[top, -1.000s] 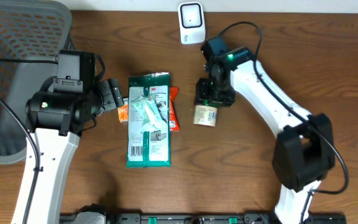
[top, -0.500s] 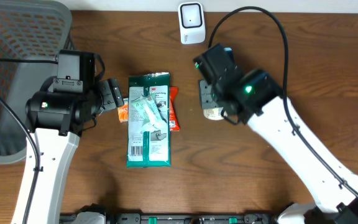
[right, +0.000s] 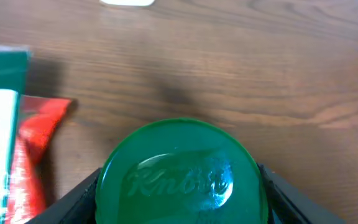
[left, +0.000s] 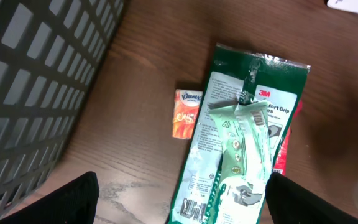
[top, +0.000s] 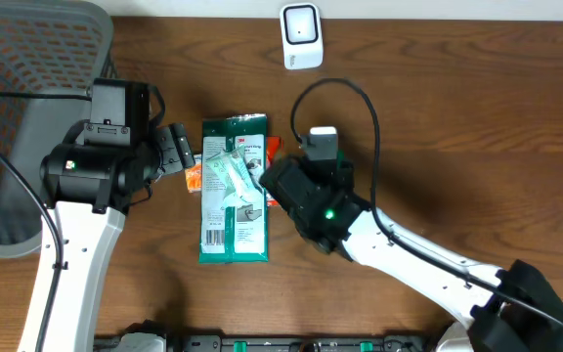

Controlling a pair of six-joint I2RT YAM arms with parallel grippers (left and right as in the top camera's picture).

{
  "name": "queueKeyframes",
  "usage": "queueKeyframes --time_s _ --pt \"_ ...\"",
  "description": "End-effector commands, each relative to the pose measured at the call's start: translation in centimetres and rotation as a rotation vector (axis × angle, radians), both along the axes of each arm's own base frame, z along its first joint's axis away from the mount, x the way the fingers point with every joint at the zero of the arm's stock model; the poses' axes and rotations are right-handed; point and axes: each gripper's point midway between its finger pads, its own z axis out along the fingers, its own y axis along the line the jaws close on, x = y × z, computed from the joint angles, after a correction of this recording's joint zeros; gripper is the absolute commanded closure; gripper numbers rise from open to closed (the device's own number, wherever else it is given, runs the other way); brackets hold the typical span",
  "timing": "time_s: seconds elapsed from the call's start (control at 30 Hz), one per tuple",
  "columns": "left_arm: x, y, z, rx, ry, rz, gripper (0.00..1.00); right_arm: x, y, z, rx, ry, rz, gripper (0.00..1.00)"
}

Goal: Scan the item barcode

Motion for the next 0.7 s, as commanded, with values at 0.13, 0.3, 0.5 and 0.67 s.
queueKeyframes --time_s 0.13,0.3,0.5,0.67 --pt "0.1 0.2 0.7 0.01 -0.018 0.003 0.15 0.9 -3.4 -1.9 0.051 -0.141 -0.119 0.56" --pt "0.1 0.2 0.7 0.01 -0.018 0.003 0.15 0.6 -4.3 -3.2 0.055 -0.128 -0.124 0.47" --pt "0.1 0.2 0.7 0.01 -0.018 0.003 0.15 0.2 -2.8 -4.8 0.12 -0.036 -0.049 0.5" --pt "0.1 0.2 0.7 0.01 -0.018 0.003 0.15 0.1 -2.9 -4.9 0.113 -0.03 -0.049 0.48"
